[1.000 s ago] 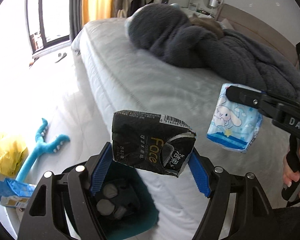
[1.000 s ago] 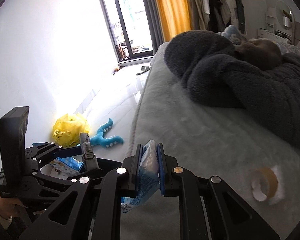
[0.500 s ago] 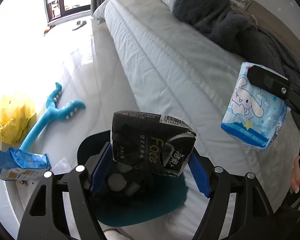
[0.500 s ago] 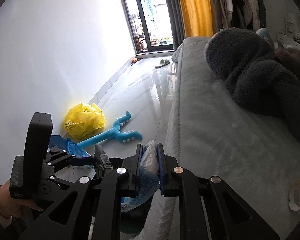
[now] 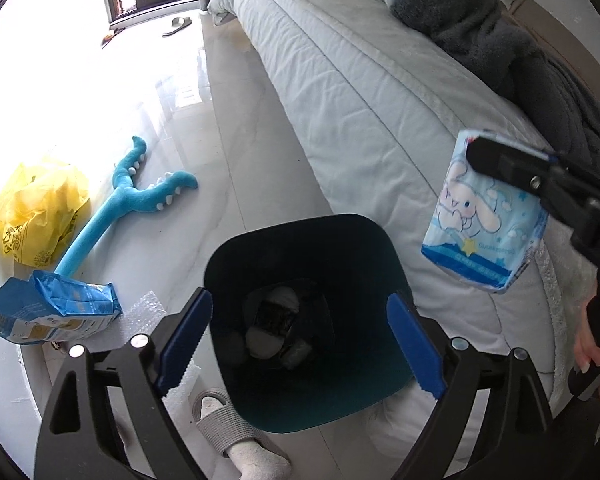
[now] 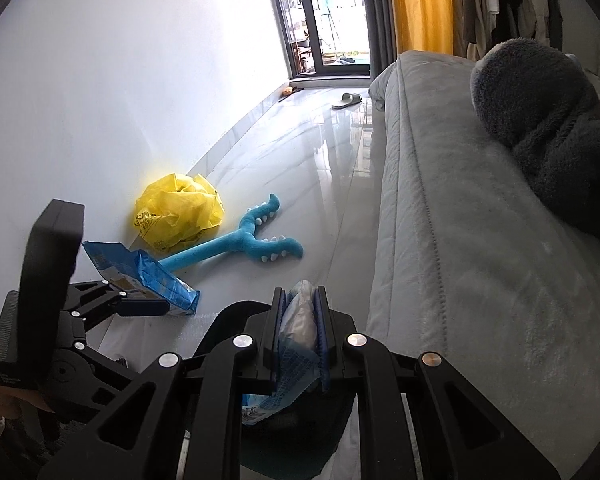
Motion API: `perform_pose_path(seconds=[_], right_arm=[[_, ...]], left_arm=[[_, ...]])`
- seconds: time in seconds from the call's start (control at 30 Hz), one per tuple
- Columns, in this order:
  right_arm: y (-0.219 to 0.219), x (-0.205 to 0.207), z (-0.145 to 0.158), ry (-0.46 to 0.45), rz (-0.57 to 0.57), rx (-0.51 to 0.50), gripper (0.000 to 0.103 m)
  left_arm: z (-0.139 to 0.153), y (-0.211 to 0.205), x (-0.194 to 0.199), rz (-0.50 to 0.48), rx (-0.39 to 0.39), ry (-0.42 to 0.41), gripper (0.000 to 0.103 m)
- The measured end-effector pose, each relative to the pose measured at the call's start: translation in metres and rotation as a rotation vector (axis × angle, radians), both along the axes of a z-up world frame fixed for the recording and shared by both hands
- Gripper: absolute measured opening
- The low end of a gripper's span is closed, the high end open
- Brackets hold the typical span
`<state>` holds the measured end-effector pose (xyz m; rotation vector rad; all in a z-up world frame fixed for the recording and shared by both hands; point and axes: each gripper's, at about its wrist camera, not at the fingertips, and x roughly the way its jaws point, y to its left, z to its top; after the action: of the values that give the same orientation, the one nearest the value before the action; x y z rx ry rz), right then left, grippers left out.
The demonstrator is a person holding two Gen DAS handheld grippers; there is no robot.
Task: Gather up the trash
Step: 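Open the left tool over the bin while the right tool lowers the blue pack into it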
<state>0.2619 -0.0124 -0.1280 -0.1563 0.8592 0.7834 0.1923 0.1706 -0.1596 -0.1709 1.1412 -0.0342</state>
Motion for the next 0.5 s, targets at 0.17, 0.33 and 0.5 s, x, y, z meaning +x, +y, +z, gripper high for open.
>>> perform_pose_path(seconds=[0.17, 0.33, 0.5], right_arm=[[0.014, 0.005, -0.014, 0.034, 0.015, -0.019, 0.014], [0.028, 0.006, -0.03, 0.08, 0.03, -0.039, 0.014], [0.039, 0.007, -0.047, 0.129, 0.044, -0.06, 0.015]], left_arm=[[0.006, 0.02, -0.006, 0.029, -0.001, -0.024, 0.091], [0.013, 0.032, -0.011, 0.046, -0.017, -0.06, 0.092], [0.023, 0.04, -0.015, 0.054, -0.039, -0.105, 0.092]])
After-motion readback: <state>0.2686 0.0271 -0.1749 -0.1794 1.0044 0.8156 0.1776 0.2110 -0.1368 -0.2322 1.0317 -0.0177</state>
